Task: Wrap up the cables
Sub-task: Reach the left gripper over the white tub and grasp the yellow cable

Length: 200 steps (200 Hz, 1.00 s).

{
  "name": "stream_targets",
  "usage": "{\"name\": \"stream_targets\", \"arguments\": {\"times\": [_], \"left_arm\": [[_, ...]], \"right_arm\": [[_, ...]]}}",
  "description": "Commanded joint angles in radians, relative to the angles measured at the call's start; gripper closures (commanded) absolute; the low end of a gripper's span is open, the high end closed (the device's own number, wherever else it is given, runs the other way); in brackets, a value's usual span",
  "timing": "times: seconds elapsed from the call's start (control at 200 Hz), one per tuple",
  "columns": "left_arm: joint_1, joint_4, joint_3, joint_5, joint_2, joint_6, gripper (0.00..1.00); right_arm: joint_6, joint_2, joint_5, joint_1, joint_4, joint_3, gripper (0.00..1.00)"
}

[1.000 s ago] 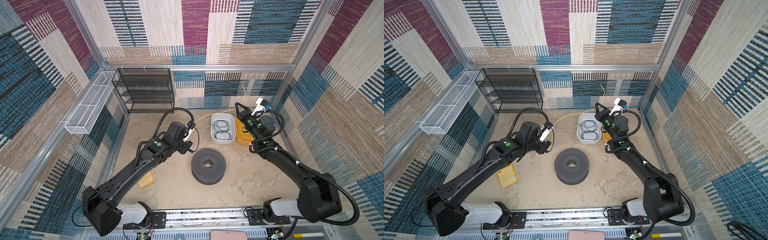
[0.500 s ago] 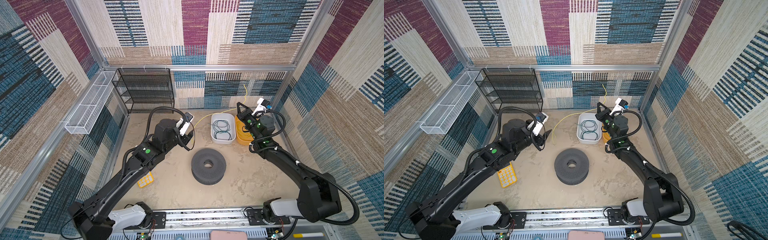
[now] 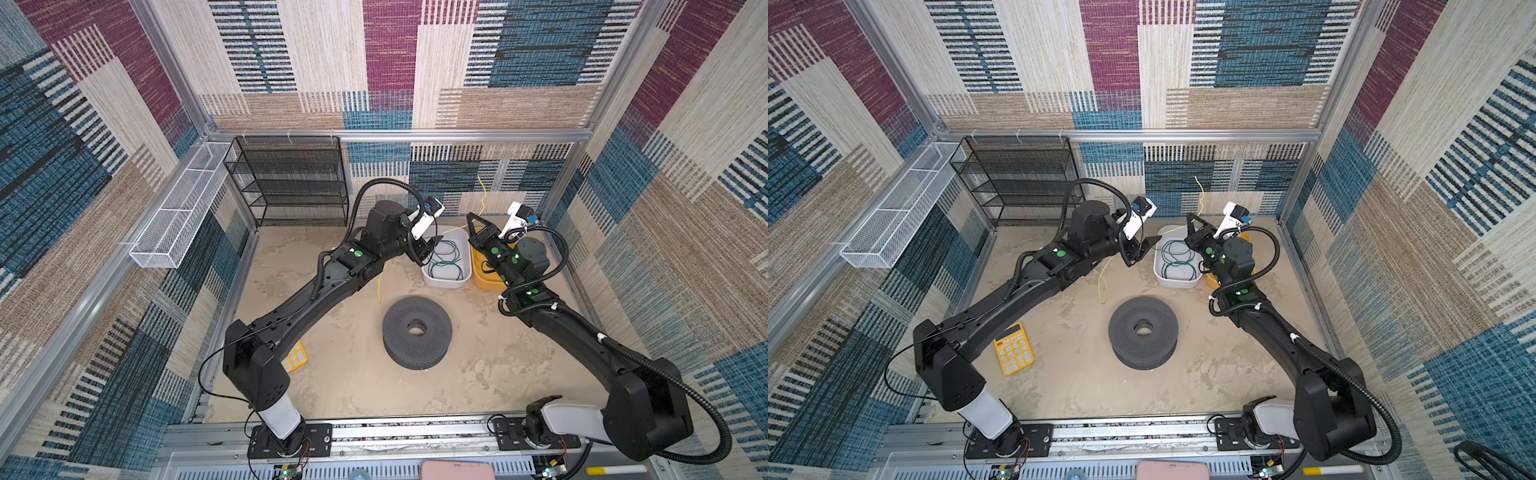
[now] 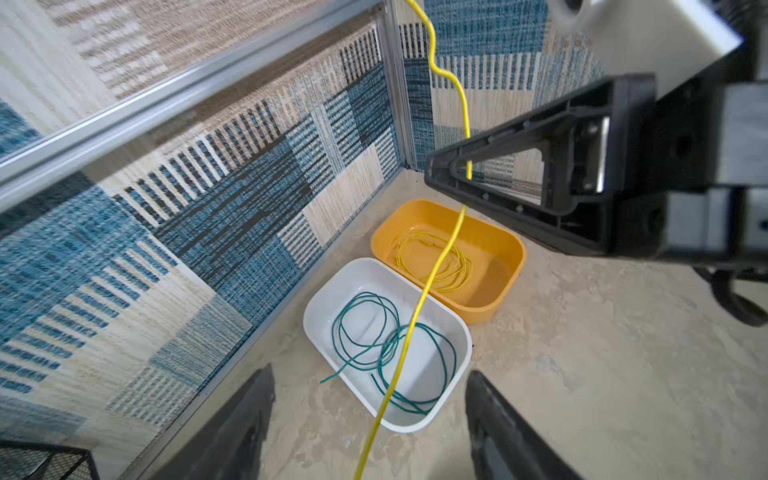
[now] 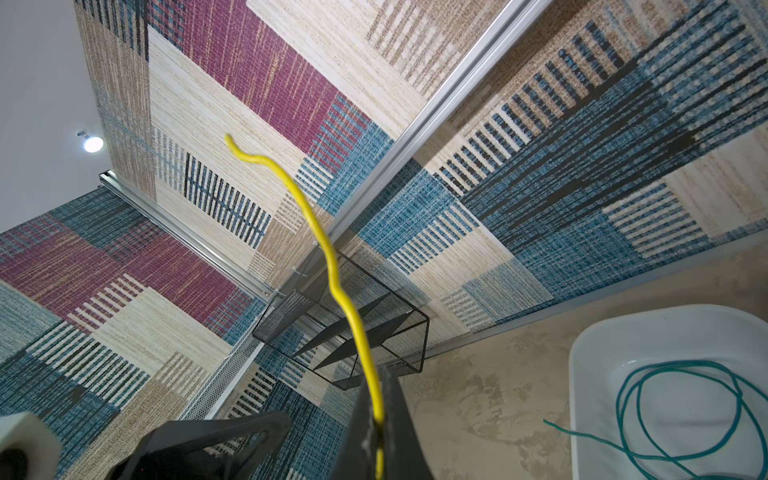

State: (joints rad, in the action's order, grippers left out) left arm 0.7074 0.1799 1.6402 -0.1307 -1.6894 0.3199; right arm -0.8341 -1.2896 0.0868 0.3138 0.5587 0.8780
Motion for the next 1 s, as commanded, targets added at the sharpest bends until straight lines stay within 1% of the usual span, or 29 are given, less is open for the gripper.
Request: {"name": "stream_targets", "arguments": {"times": [0.0,0.08,0.185,0.28,0.386,0.496,0.581,0.611,0.661,0.696,0.946,0.997], "left_arm": [[0.01,-0.038,0.022,-0.047,-0.029,0.064,0.26],[0.017,-0.04,0.046,-0.053,-0.06,0.063,0.29],[0.032,-0.04,0.077,-0.047,-0.095,0.091,0.39],[0.043,-0.028,0.106,-0.037,-0.129,0.101,0.4],[0.046,-0.014,0.136,-0.039,-0.164,0.091,0.46],[0.049,-0.021,0.15,-0.027,-0.18,0.09,0.61],[0.05,-0.02,0.144,-0.033,-0.18,0.084,0.78],[0.05,-0.024,0.135,-0.033,-0.176,0.083,0.85],[0.051,-0.036,0.117,-0.039,-0.168,0.078,0.91],[0.053,-0.048,0.1,-0.038,-0.16,0.08,1.0],[0.06,-0.124,0.015,-0.01,-0.125,0.096,1.0],[0.06,-0.127,0.008,-0.002,-0.124,0.105,1.0]], "right_arm": [[-0.002,0.016,0.007,0.003,0.021,-0.014,1.0],[-0.009,0.019,0.014,0.008,0.031,-0.022,1.0],[-0.008,0.027,0.014,0.012,0.032,-0.026,1.0],[-0.002,0.033,0.015,0.012,0.024,-0.021,1.0],[-0.005,0.039,0.023,0.013,0.025,-0.023,1.0],[-0.008,0.049,0.029,0.013,0.024,-0.025,1.0],[-0.007,0.057,0.025,0.014,0.023,-0.031,1.0],[-0.007,0.058,0.024,0.013,0.023,-0.034,1.0],[-0.006,0.056,0.021,0.014,0.022,-0.035,1.0],[-0.008,0.053,0.025,0.014,0.024,-0.034,1.0],[-0.025,0.05,0.037,0.019,0.047,-0.049,1.0],[-0.02,0.056,0.043,0.02,0.044,-0.05,0.88]]}}
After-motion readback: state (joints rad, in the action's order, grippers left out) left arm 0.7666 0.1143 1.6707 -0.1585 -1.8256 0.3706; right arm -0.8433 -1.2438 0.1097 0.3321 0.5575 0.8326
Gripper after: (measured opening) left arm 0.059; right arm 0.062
